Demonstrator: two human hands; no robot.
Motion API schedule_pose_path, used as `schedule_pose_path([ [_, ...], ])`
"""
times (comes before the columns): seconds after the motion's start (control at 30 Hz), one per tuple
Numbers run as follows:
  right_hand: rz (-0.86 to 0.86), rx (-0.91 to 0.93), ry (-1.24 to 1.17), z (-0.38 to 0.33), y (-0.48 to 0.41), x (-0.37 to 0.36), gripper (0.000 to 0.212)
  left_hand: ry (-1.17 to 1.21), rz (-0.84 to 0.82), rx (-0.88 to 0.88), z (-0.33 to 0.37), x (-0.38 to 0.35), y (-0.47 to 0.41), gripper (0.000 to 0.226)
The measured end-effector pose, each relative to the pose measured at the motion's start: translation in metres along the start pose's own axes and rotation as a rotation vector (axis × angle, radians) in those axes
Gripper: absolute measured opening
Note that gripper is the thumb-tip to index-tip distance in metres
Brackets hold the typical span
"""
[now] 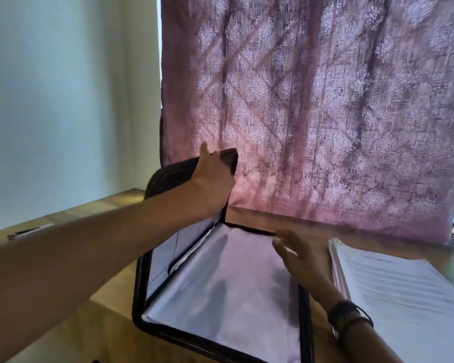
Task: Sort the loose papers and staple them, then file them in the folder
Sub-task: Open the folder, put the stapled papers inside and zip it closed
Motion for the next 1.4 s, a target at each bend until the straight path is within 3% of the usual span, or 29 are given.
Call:
schedule_pose_path([
  [0.07, -0.042, -0.033, 0.092, 0.009, -0.001, -0.006, 0.053, -0.083, -0.069, -0.001, -0.003, -0.041, -0.016, 0.049],
  [0.17, -0.13, -0.069, 0.27, 0.013, 0.001, -0.016, 0.054, -0.06, -0.095, 0.034, -0.01, -0.094, -0.032, 0.052],
  [0.33, -0.14, -0.079, 0.473, 0.013, 0.0, -0.024, 0.065, 0.188, -0.151, 0.1, -0.004, -0.151, -0.058, 0.059],
  [0.43, -0.072, -0.108, 0.497, 0.013, -0.004, -0.024, 0.078, 0.417, -0.115, 0.007, 0.014, -0.166, -0.08, 0.067],
  [0.57, -0.058, -0.127, 0.567, 0.011, -0.008, -0.028, 0.123, 0.702, -0.033, -0.13, 0.034, -0.162, -0.102, 0.121],
  [0.6, -0.067, -0.133, 0.617, 0.01, -0.009, -0.032, 0.123, 0.768, -0.037, -0.148, 0.039, -0.164, -0.108, 0.121],
  [0.7, -0.08, -0.112, 0.728, 0.008, -0.013, -0.039, 0.097, 0.841, -0.009, -0.141, 0.054, -0.172, -0.124, 0.076],
  [0.83, -0.215, -0.004, 0.877, 0.01, -0.016, -0.052, 0.094, 0.981, -0.071, -0.162, 0.071, -0.202, -0.132, 0.09],
  [0.93, -0.283, -0.016, 0.865, 0.01, -0.014, -0.056, 0.073, 1.256, -0.199, -0.109, 0.074, -0.224, -0.127, 0.062],
  [1.0, -0.297, -0.035, 0.861, 0.012, -0.013, -0.055, 0.06, 1.276, -0.221, -0.111, 0.076, -0.229, -0.127, 0.055],
  [1.23, -0.188, -0.164, 0.82, 0.016, -0.016, -0.023, 0.06, 1.25, -0.144, -0.293, 0.096, -0.227, -0.125, 0.046],
  [1.4, -0.232, -0.257, 0.973, 0.025, -0.009, -0.015, 0.068, 1.308, -0.134, -0.341, 0.103, -0.208, -0.112, 0.026],
])
Point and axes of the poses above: each hand's wrist, its own y-axis away from the middle knuckle, its own x-axis out of the back of the hand, z = x × y, the point moved 8 cm from there along -y, towards the middle knuckle, and after that the axes turned 12 degrees about -z, right-handed, at the moved point
